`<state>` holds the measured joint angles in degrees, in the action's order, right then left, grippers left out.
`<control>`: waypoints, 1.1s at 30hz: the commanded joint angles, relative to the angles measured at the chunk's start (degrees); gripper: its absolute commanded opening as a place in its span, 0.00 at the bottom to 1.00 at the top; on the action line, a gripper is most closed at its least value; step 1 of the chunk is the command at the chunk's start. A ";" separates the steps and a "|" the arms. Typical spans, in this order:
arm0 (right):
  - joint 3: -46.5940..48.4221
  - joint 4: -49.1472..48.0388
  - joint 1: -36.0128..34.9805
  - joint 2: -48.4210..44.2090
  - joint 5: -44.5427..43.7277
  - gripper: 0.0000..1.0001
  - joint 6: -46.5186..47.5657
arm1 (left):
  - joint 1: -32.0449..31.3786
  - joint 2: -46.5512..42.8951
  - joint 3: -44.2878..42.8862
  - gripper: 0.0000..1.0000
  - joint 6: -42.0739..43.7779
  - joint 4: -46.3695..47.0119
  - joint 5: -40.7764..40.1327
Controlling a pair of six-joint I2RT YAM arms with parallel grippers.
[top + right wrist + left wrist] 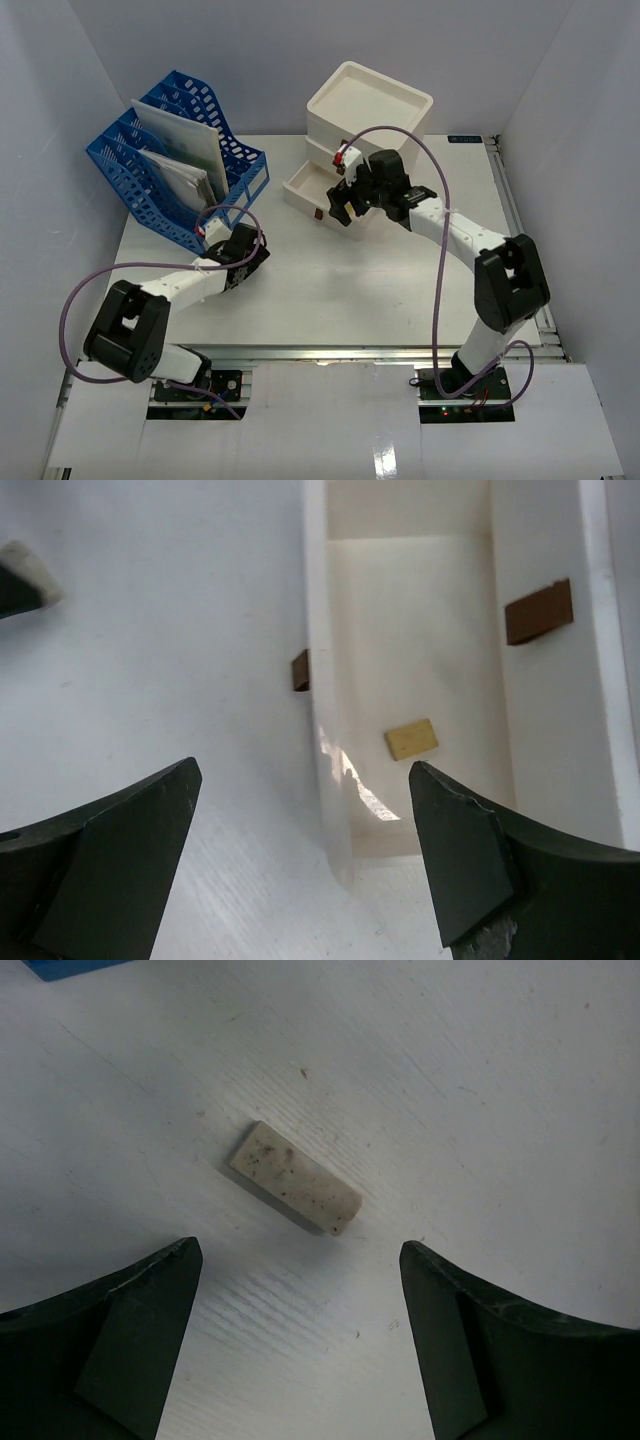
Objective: Organize the desk
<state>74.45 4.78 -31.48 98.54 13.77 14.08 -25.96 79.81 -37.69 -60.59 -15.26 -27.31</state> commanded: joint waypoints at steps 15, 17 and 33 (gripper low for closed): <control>-19.14 1.37 2.74 -22.49 22.53 0.93 13.60 | -1.38 17.20 -10.66 0.76 -24.74 -11.90 -11.56; -20.29 1.45 3.00 -23.12 22.61 0.93 13.69 | -1.64 19.20 -10.65 0.69 -24.84 -12.49 -10.75; -25.55 1.28 9.91 -25.95 31.92 0.93 10.45 | -8.96 23.70 -9.74 0.50 -23.62 -14.11 -6.20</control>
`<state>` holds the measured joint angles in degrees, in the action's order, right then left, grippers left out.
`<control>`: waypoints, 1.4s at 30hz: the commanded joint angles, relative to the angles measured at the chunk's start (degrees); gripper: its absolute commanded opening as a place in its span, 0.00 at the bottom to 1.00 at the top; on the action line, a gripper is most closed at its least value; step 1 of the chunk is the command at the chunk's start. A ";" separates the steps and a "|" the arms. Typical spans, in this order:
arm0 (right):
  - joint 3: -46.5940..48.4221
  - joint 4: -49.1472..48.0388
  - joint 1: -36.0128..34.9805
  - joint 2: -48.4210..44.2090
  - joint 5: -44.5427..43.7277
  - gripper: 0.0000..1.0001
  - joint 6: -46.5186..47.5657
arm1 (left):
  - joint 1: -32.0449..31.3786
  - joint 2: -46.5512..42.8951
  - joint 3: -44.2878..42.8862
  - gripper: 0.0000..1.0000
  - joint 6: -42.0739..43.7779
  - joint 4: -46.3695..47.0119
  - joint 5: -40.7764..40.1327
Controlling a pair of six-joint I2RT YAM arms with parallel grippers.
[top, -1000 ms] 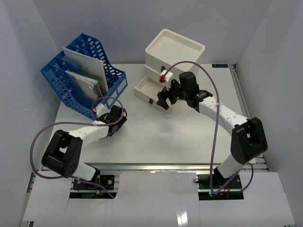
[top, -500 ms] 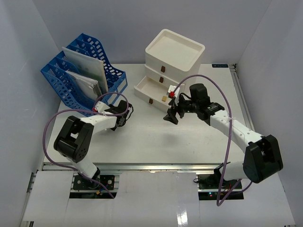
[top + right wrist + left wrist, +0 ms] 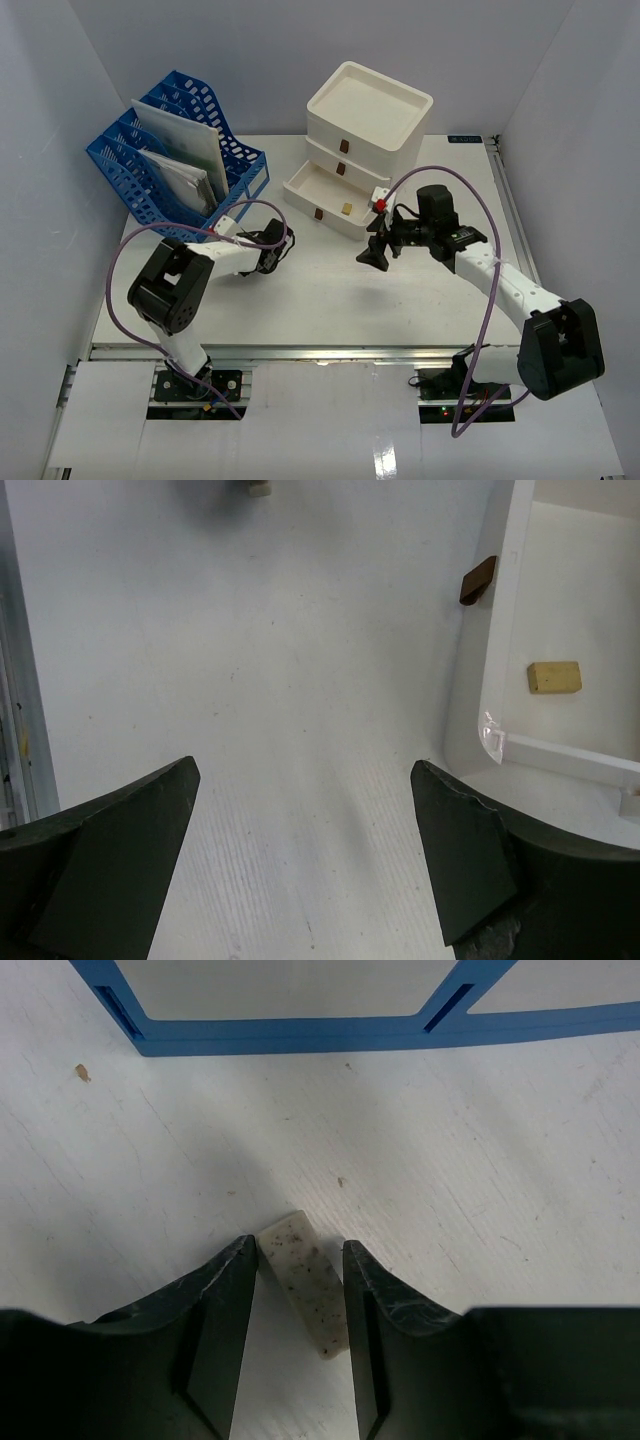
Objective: Organize the desk
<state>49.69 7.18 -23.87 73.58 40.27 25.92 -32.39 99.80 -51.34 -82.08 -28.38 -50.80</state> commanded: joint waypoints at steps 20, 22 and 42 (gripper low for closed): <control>-3.46 -2.65 8.55 -4.12 8.60 0.92 -2.45 | -9.18 -15.75 -0.65 0.08 18.76 9.00 25.98; -3.79 -2.78 9.15 -4.39 8.96 0.92 -2.45 | -9.18 -15.23 -4.81 0.07 22.62 11.51 26.71; -4.60 -3.31 11.73 -5.38 9.74 0.92 -2.21 | -2.52 13.80 -40.52 0.10 23.72 15.83 29.44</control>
<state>45.91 5.82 -12.95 69.76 48.44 23.55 -37.19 111.06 -86.44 -58.23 -12.25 -22.39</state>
